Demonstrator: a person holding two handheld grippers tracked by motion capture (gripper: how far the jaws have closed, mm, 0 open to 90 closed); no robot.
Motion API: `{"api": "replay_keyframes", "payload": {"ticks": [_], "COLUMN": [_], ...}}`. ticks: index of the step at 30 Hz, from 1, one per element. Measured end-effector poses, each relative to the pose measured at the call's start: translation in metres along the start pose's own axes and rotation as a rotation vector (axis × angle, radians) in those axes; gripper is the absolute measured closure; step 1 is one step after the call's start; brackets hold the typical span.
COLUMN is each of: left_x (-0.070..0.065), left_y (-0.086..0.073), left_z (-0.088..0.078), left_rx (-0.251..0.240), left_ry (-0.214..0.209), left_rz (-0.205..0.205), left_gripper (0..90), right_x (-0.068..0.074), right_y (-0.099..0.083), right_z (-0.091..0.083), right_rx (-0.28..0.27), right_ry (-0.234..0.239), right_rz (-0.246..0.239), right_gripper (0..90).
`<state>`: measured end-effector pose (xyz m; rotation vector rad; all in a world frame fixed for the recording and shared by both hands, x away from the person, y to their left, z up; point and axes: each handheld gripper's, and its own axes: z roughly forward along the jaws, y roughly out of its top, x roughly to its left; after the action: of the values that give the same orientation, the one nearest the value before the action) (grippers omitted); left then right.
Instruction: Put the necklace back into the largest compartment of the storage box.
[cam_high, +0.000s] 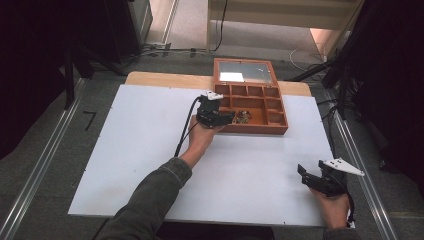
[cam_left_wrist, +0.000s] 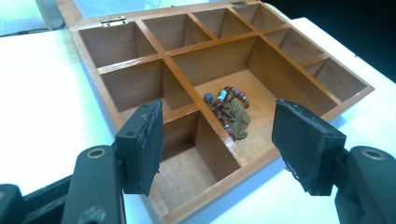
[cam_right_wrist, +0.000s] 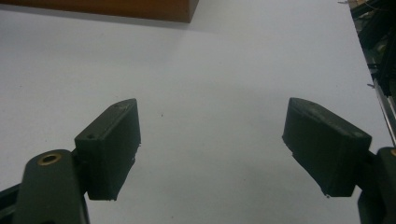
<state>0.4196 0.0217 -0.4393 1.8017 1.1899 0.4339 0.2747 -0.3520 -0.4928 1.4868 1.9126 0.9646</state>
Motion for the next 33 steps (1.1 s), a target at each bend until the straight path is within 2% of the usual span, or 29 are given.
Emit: {"api": "replay_keyframes", "payload": {"ticks": [10, 13, 18, 33], "left_x": [0.010, 0.014, 0.021, 0.041], "left_y": [-0.006, -0.008, -0.013, -0.023], "left_z": [-0.011, -0.014, -0.018, -0.037], "left_rx": [-0.006, 0.011, 0.001, -0.010], "left_ry": [0.009, 0.017, 0.021, 0.039], "left_rz": [-0.005, 0.003, -0.013, -0.025], "left_gripper": [33.9, 32.9, 32.9, 32.6], "right_x": [0.000, 0.000, 0.000, 0.001], "right_y": [0.000, 0.000, 0.000, 0.000], "right_z": [0.000, 0.000, 0.000, 0.000], "right_rx": [0.000, 0.001, 0.000, 0.004], "right_ry": [0.001, -0.001, -0.003, -0.005], "right_rz": [-0.005, -0.005, -0.009, -0.010], "right_gripper": [17.2, 17.2, 17.2, 17.2]}}
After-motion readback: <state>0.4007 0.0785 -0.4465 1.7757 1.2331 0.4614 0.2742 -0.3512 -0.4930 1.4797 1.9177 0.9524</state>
